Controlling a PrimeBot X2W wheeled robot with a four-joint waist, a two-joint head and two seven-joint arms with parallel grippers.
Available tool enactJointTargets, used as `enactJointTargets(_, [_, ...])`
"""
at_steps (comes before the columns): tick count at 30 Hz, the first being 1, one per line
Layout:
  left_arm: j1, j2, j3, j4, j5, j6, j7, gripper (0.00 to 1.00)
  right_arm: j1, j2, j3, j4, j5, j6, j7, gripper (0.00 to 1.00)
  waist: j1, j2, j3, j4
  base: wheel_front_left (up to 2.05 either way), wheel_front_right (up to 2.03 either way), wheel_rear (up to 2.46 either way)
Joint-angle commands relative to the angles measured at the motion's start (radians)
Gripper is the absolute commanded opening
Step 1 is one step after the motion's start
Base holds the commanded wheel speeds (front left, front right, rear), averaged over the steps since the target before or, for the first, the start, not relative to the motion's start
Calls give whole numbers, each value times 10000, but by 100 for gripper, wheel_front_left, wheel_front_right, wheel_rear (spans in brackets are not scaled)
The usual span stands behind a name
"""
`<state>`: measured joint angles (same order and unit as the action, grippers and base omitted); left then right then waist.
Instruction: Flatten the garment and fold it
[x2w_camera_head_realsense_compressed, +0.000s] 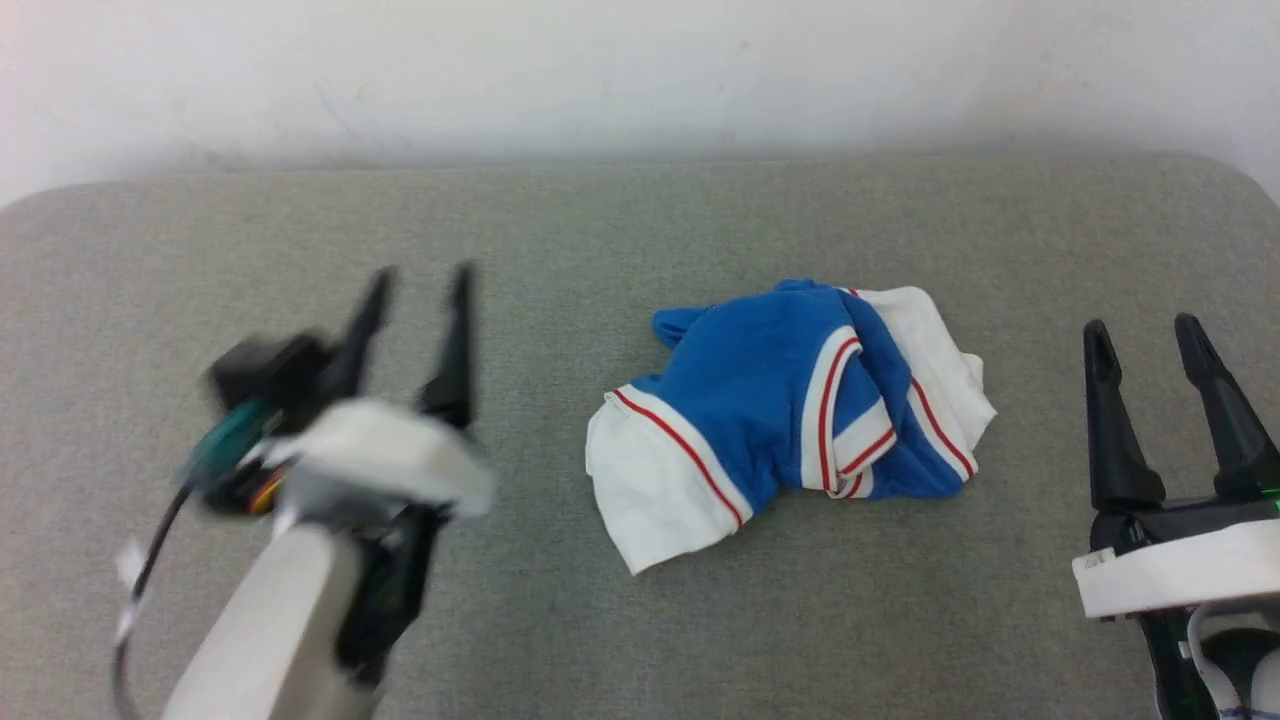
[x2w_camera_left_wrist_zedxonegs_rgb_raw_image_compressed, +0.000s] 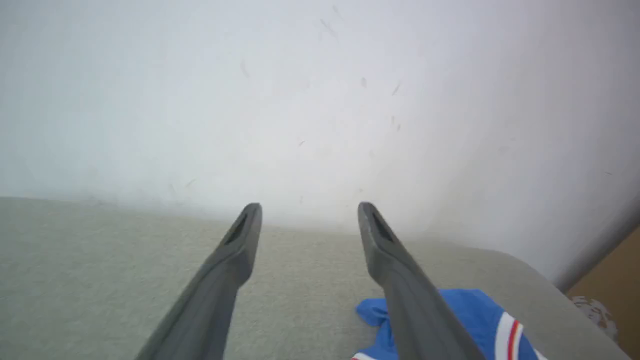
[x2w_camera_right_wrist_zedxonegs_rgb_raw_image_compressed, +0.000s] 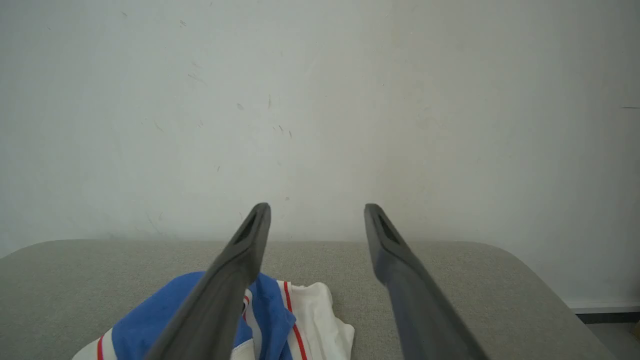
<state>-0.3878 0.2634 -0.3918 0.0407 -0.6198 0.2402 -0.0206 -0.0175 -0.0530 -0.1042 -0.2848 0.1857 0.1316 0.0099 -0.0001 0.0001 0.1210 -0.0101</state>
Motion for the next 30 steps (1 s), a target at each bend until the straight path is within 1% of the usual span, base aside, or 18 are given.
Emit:
enactJointTargets(1, [1066, 494, 414, -686, 386, 462, -662, 100, 212, 28, -66, -56, 26, -9, 55, 100, 1, -1, -138, 180, 0, 0, 0])
enactJointTargets(4, [2512, 920, 843, -1674, 925, 1002, -1740, 100, 406, 28, -113, -80, 55, -9, 143, 100, 1, -1, -134, 312, 0, 0, 0])
enactJointTargets(6, [3428, 1113, 927, -2072, 1386, 1246, -2123, 100, 509, 28, -142, -72, 56, -9, 220, 100, 1, -1, -120, 393, 0, 0, 0])
enactJointTargets(9, [4436, 966, 976, -2427, 1862, 1515, -2346, 100, 620, 28, -362, -82, -1, -9, 317, 100, 1, -1, -70, 630, 0, 0, 0])
enactJointTargets(11, [4795, 594, 1007, -2545, 1938, 1603, -2389, 100, 573, 28, -521, -53, -91, -9, 487, 100, 1, -1, -15, 808, 0, 0, 0])
enactJointTargets(14, [4871, 101, 1030, -2596, 2130, 1386, -2405, 100, 149, 28, -599, -108, -558, -9, 949, 100, 1, -1, 110, 1040, 0, 0, 0])
enactJointTargets(15, [4871, 101, 1030, -2596, 2130, 1386, -2405, 100, 149, 28, -599, -108, -558, -9, 949, 100, 1, -1, 110, 1040, 0, 0, 0])
enactJointTargets(16, [4834, -54, 1041, -2580, 2183, 1267, -2406, 100, -86, 13, -581, -74, -574, -9, 1138, 100, 1, -1, 170, 1084, 0, 0, 0])
enactJointTargets(18, [4689, -286, 1061, -2491, 2340, 1010, -2408, 100, -568, -297, -532, 181, -599, -9, 1593, 100, 1, -1, 333, 1167, 0, 0, 0])
enactJointTargets(24, [4082, -843, 1035, -2068, 2803, 346, -2410, 100, -1664, -1169, -896, 1982, -618, -9, 2959, 100, 1, -1, 959, 1590, 0, 0, 0])
enactJointTargets(30, [3852, -1258, 964, -1578, 3089, -128, -2410, 100, -2094, -1689, -1117, 3856, -875, -9, 3439, 100, 1, -1, 1451, 2145, 0, 0, 0])
